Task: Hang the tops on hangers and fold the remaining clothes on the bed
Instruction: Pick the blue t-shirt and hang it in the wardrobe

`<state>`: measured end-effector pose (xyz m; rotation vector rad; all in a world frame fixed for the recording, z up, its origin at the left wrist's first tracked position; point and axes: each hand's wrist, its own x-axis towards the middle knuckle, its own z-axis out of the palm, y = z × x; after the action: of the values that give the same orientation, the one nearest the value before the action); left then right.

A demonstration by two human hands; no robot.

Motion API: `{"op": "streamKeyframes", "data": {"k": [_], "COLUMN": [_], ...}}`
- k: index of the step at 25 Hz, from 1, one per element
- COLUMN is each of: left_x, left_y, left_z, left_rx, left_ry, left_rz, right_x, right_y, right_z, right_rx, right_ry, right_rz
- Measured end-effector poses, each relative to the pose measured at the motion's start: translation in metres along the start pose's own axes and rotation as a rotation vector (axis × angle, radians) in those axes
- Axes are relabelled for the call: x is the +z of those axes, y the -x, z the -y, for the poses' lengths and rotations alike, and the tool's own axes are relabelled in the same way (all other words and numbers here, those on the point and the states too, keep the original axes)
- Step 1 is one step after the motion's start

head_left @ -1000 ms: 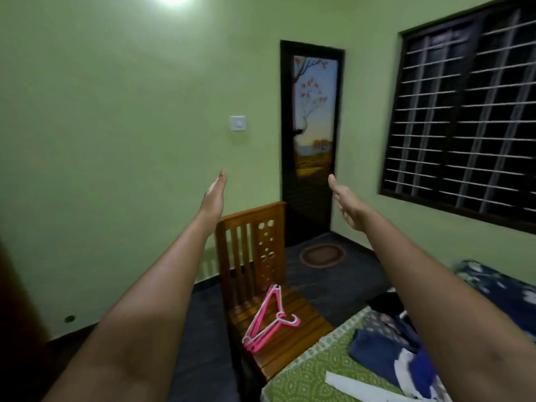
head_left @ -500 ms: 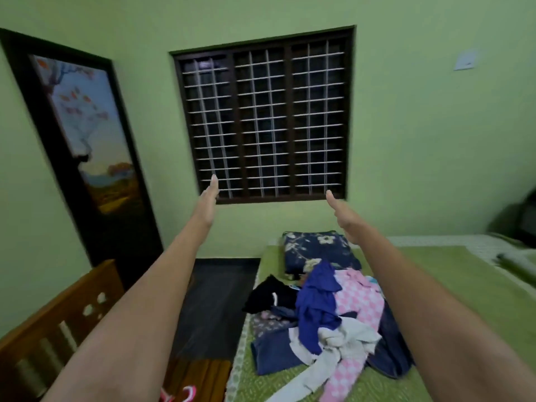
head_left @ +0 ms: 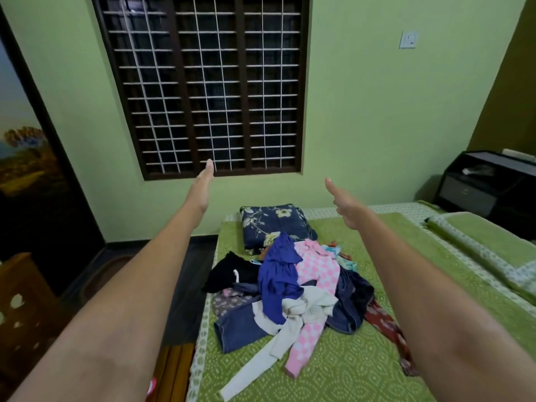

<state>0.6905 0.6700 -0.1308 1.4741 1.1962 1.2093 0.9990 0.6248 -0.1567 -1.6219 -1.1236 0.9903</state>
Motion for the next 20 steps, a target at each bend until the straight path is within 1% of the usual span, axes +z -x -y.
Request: {"op": "streamKeyframes", "data": {"k": [6, 10, 13, 16, 18, 20], "left_x": [0.03, 0.069, 0.113, 0.156, 0.181, 0.2], "left_y": [-0.072, -0.117, -0.142, -0.146, -0.145, -0.149], "left_z": [0.071, 0.14, 0.223, 0.32, 0.381, 0.432], "left_rx": [-0.168, -0.336, -0.497, -0.706, -0.817, -0.907], "left_ry": [-0.039, 0.011, -0.05, -0.119, -0.175, -0.155], "left_rz": [-0.026, -0.038, 0.002, 0.077, 0.145, 0.193], "right_x": [0.012, 0.028, 0.05, 0.076, 0.092, 0.11], "right_y": [-0.09, -0.16, -0.208, -0.245, -0.262, -0.281], "right_z": [-0.056, -0.121, -0.193, -0.272, -0.322, -0.364], "right_rx": [0.148, 0.318, 0.422, 0.516, 0.547, 0.561], "right_ry": [0.08, 0.134, 0.238, 0.381, 0.436, 0.475], "right_rz": [0.08, 0.171, 0.195, 0.228, 0.246, 0.278]}}
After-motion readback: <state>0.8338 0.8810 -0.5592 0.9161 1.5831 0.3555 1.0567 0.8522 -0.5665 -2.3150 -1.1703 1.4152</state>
